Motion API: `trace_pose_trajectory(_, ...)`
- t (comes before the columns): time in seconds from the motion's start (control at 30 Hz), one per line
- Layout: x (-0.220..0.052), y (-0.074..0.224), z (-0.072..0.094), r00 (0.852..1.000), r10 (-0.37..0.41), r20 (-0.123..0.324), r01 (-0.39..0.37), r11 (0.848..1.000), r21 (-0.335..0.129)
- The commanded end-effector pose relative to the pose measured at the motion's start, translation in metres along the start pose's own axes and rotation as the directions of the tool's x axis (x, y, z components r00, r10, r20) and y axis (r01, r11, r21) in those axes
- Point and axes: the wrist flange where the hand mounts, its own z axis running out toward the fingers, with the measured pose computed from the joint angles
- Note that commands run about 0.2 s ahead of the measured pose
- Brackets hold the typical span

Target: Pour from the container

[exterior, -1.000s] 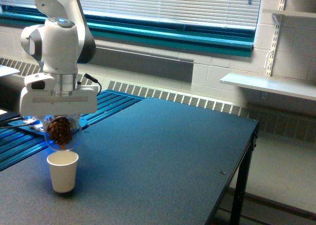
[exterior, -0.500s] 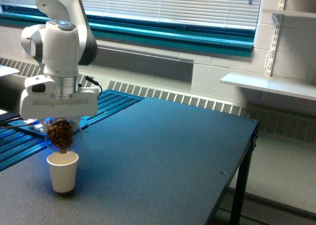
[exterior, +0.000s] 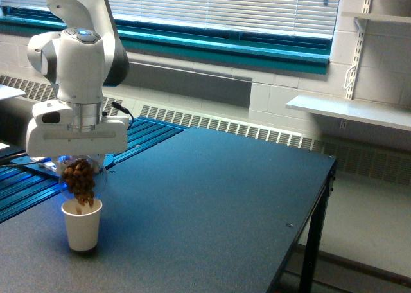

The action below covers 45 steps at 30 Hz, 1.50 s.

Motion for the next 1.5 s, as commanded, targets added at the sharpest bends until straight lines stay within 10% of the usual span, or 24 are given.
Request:
trace_pose_trajectory(0.03,0.002,-0.006,-0.002,1.000,-0.024,0.001,0.024,1.000,-0.001)
trace_pose_trajectory(1.5,0.005,0.001,-0.002,1.000,-0.010,0.024,0.010,1.000,-0.006)
